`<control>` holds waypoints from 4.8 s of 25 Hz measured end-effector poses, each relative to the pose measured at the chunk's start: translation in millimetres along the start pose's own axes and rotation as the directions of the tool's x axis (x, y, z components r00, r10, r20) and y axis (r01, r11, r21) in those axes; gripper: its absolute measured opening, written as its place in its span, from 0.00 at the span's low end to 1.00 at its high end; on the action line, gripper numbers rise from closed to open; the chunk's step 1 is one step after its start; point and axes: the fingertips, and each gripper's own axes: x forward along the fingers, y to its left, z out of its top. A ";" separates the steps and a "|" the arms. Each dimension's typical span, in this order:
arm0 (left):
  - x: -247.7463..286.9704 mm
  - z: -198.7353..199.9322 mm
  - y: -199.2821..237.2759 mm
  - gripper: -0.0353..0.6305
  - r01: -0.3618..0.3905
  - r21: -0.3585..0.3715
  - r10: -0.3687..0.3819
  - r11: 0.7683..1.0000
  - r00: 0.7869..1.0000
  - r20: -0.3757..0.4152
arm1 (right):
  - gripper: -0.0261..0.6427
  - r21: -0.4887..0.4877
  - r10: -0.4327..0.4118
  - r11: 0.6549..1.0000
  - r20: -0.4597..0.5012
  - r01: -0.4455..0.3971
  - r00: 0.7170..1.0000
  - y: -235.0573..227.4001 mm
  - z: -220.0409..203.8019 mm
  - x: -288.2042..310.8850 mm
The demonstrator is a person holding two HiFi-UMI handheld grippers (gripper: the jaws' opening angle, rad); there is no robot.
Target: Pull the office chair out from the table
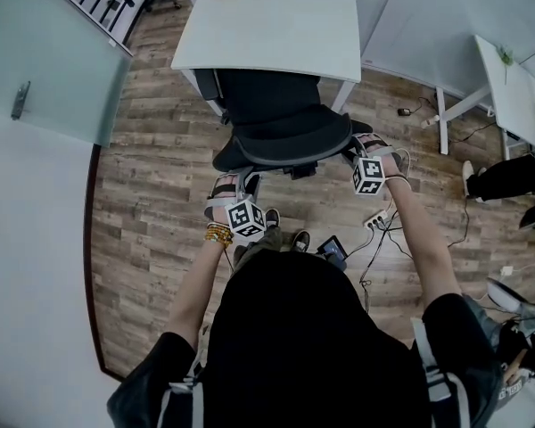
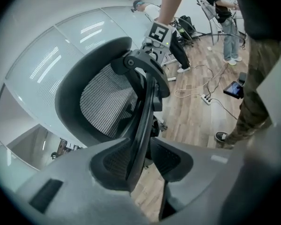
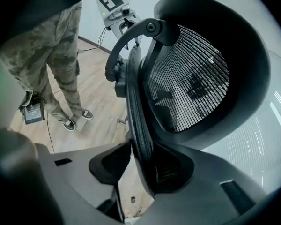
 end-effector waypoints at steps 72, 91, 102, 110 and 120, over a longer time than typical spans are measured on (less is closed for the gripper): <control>19.5 -191.6 74.0 0.26 0.286 0.259 -0.257 0.922 0.956 -0.141 | 0.23 0.426 0.002 0.899 -0.229 0.098 0.974 39.5 196.8 42.4; 17.5 -187.9 70.3 0.25 0.280 0.251 -0.260 0.927 0.959 -0.111 | 0.23 0.461 0.012 0.881 -0.249 0.107 0.968 43.0 195.3 40.9; 15.6 -184.8 62.0 0.25 0.300 0.235 -0.273 0.925 0.952 -0.141 | 0.23 0.458 0.004 0.882 -0.240 0.110 0.971 46.3 191.4 35.4; 10.3 -187.9 58.2 0.25 0.301 0.233 -0.272 0.925 0.951 -0.150 | 0.23 0.459 0.005 0.882 -0.238 0.108 0.971 53.0 192.7 36.8; 4.8 -191.1 56.5 0.26 0.308 0.230 -0.279 0.923 0.949 -0.149 | 0.23 0.457 0.003 0.883 -0.240 0.110 0.971 56.7 197.7 34.0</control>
